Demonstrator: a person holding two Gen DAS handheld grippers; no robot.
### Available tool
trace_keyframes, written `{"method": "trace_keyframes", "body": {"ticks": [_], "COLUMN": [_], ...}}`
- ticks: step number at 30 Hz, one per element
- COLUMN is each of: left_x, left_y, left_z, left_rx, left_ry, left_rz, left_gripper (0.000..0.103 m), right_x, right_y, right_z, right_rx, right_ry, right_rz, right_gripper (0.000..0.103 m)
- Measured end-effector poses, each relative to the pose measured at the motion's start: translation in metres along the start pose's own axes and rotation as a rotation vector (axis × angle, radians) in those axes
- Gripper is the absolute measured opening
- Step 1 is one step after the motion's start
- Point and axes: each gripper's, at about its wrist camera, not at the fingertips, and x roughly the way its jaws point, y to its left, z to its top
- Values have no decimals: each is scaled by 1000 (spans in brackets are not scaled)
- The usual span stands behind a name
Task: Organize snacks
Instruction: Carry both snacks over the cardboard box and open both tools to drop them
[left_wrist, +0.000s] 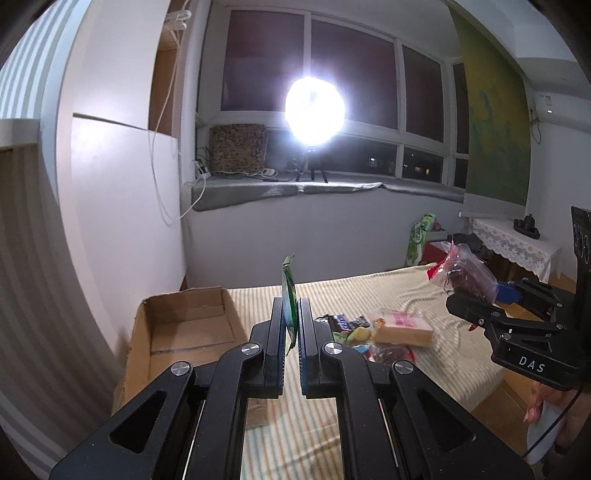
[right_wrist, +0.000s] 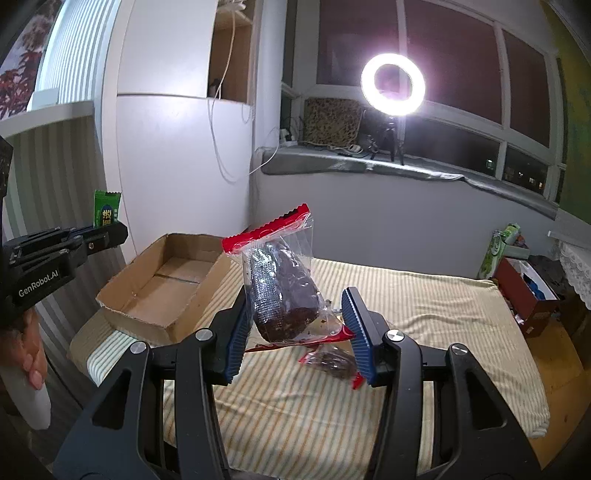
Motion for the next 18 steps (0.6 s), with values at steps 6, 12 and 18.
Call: {"method": "trace_keyframes", "body": {"ticks": [6, 12, 18], "left_x": [3, -2, -5], "left_y": [27, 63, 92], "left_z": [-8, -18, -23], "left_rx": [-33, -70, -97], "left_ry": [12, 29, 48], "left_rz": [39, 113, 182], "left_gripper": [4, 4, 4], "right_x": [27, 58, 81], "right_y": [33, 78, 112], "right_z": [6, 14, 19], "right_rx": [-48, -101, -134], "right_ry": [30, 47, 55], "right_rz": [58, 158, 233], "right_gripper": [51, 51, 51]}}
